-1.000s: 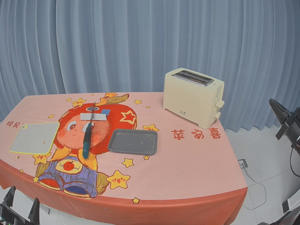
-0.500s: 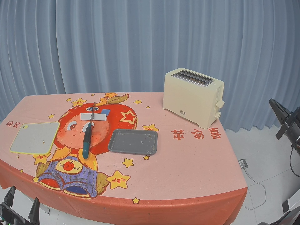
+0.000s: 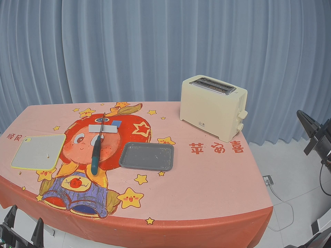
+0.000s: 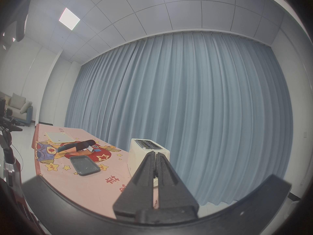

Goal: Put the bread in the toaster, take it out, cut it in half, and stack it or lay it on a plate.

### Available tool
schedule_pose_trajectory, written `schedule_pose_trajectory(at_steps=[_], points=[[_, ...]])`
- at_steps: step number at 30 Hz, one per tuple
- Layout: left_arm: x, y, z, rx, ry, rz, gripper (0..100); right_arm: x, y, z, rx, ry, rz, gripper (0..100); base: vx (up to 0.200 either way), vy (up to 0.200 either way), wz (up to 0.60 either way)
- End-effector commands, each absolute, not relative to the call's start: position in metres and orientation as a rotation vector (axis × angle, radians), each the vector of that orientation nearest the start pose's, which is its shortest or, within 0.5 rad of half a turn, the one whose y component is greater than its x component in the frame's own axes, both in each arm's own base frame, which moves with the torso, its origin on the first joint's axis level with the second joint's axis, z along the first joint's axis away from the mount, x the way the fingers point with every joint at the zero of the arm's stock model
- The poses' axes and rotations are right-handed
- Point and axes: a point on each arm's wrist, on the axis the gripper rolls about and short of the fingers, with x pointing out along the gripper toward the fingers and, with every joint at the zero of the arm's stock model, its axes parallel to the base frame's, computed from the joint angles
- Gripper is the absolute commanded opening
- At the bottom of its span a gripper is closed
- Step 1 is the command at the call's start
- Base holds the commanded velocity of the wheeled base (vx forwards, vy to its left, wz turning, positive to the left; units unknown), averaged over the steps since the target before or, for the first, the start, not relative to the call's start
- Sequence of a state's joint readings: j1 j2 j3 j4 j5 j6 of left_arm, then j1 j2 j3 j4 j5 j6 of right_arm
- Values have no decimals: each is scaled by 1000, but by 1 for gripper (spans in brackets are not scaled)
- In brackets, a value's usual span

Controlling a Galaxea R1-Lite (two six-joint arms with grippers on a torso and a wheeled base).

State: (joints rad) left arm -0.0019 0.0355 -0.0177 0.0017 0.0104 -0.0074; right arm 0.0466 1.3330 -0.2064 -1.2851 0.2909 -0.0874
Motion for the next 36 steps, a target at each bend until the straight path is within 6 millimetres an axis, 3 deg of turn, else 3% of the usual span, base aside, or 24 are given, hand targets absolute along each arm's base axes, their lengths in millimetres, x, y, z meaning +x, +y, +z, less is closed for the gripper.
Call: schedule_pose_trajectory(at_steps=[1,36], points=[[-20,0,76,-7,37,9,100,173,15,182,-106,-171,331,0,0,0,0],[-20,0,76,-7,37,9,100,171,15,180,-117,-164,332,0,0,0,0]])
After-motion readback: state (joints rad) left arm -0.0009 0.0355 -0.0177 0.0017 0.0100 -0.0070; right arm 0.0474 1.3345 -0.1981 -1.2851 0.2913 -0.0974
